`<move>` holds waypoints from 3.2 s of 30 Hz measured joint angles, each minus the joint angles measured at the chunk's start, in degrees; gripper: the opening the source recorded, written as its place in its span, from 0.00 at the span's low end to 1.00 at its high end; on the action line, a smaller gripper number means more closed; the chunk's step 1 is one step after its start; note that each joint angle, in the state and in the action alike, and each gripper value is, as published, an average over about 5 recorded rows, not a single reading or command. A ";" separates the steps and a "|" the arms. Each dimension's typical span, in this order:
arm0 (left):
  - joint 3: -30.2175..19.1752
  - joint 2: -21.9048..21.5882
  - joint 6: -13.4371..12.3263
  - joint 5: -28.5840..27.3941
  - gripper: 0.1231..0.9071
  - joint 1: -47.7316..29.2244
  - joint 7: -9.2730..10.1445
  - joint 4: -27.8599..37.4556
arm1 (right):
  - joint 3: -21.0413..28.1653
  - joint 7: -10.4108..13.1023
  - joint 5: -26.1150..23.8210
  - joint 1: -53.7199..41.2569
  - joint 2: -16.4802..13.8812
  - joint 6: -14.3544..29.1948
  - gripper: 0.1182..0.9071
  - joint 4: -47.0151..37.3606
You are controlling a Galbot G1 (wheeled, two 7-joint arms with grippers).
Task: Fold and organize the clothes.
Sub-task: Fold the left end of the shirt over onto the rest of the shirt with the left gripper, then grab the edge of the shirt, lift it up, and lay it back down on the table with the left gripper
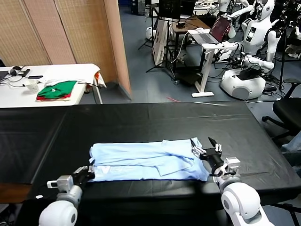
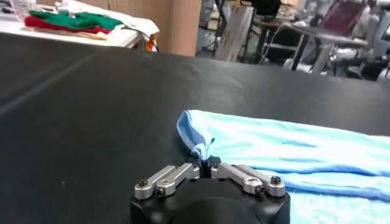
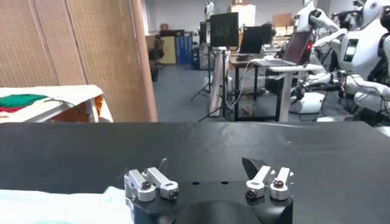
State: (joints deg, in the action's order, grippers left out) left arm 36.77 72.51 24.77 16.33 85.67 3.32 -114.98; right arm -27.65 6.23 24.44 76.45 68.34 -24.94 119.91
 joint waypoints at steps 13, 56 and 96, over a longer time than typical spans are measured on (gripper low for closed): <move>9.40 -10.04 -9.34 -16.66 0.09 5.75 -1.44 0.70 | -0.19 0.25 -0.05 1.87 0.97 0.06 1.00 1.62; -23.40 6.94 -0.05 10.18 0.09 -8.59 1.97 -4.33 | -4.57 -0.81 -8.89 12.95 8.49 6.40 1.00 2.15; -10.67 2.52 -9.11 3.24 1.00 -5.67 -2.79 0.02 | 8.65 -4.29 -6.12 7.12 0.98 6.86 1.00 0.79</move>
State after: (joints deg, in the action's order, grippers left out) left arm 26.10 75.03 15.66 19.57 80.00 0.53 -114.96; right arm -19.00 1.93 18.32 83.57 69.33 -18.08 120.71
